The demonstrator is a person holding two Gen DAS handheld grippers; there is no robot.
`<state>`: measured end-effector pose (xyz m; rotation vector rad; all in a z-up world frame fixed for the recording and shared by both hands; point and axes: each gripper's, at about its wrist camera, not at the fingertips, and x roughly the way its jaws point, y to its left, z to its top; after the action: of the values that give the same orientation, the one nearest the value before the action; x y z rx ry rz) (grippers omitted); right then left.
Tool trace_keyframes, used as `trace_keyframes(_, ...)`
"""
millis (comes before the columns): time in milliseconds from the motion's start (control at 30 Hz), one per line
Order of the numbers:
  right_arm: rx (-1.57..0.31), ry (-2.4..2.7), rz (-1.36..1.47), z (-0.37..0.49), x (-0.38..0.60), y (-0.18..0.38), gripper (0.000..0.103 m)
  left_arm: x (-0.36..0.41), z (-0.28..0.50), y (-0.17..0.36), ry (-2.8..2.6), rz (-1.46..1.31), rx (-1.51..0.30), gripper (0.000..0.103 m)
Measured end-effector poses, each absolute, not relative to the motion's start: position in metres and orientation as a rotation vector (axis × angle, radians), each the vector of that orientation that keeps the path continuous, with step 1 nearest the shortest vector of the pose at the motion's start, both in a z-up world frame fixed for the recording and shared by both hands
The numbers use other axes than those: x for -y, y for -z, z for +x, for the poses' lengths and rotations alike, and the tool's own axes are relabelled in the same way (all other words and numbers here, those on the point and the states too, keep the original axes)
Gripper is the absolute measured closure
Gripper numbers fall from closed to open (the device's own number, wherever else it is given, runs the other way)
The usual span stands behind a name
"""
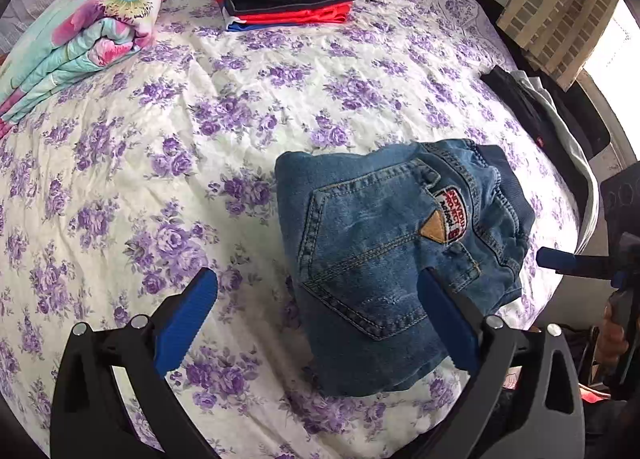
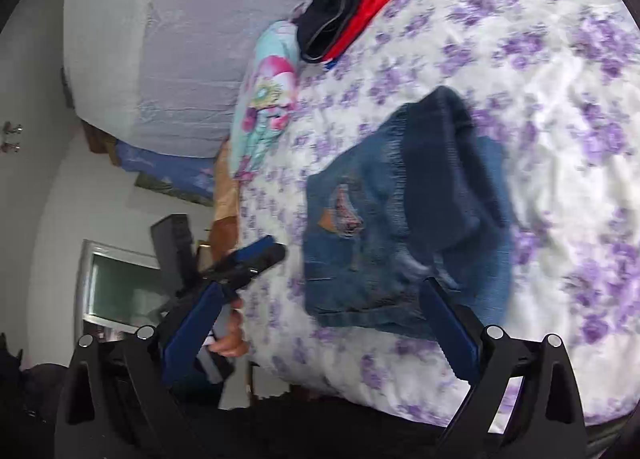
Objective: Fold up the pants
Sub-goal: 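Grasp the folded jeans edge with the right gripper, then lift the folded jeans with the right gripper while the left gripper grasps the bundle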
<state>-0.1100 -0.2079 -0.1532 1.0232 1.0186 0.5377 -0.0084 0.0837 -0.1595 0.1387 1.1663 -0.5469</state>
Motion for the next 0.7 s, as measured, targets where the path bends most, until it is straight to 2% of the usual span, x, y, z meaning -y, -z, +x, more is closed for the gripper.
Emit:
trace_keyframes(133,-1.056,-0.542,1.112,-0.099,0.196,0.184,0.005,-0.071,-0.023,0.18,0.582,0.2,-1.195,0.005)
trace_keyframes(167,-1.075,-0.526,1.107,-0.098,0.196,0.195,0.008,-0.068,-0.026,0.189,0.582,0.219,-1.2,0.004)
trace_keyframes(200,-1.077,-0.511,1.105,-0.098,0.195,0.201,0.015,-0.069,-0.026,0.196,0.582,0.212,-1.203,0.004)
trace_keyframes(267,-1.076,-0.499,1.108,-0.101,0.195,0.198,0.018,-0.077,-0.02,0.202,0.599,0.141,-1.238,0.004)
trace_keyframes(367,-1.059,-0.53,1.093,-0.109,0.199,0.179,0.014,-0.095,-0.011,0.194,0.593,0.072,-1.268,0.004)
trace_keyframes(400,-1.047,-0.524,1.093,-0.116,0.205,0.174,0.005,-0.101,-0.009,0.188,0.573,0.079,-1.247,0.004)
trace_keyframes(433,-1.028,-0.498,1.081,-0.125,0.212,0.17,0.004,-0.108,-0.007,0.183,0.551,0.081,-1.231,0.005)
trace_keyframes(533,-1.019,-0.415,1.043,-0.148,0.235,0.174,0.004,-0.127,0.001,0.173,0.519,0.038,-1.228,0.005)
trace_keyframes(700,-1.004,-0.347,1.196,-0.167,0.258,0.201,0.004,-0.13,0.001,0.18,0.542,-0.05,-1.27,0.005)
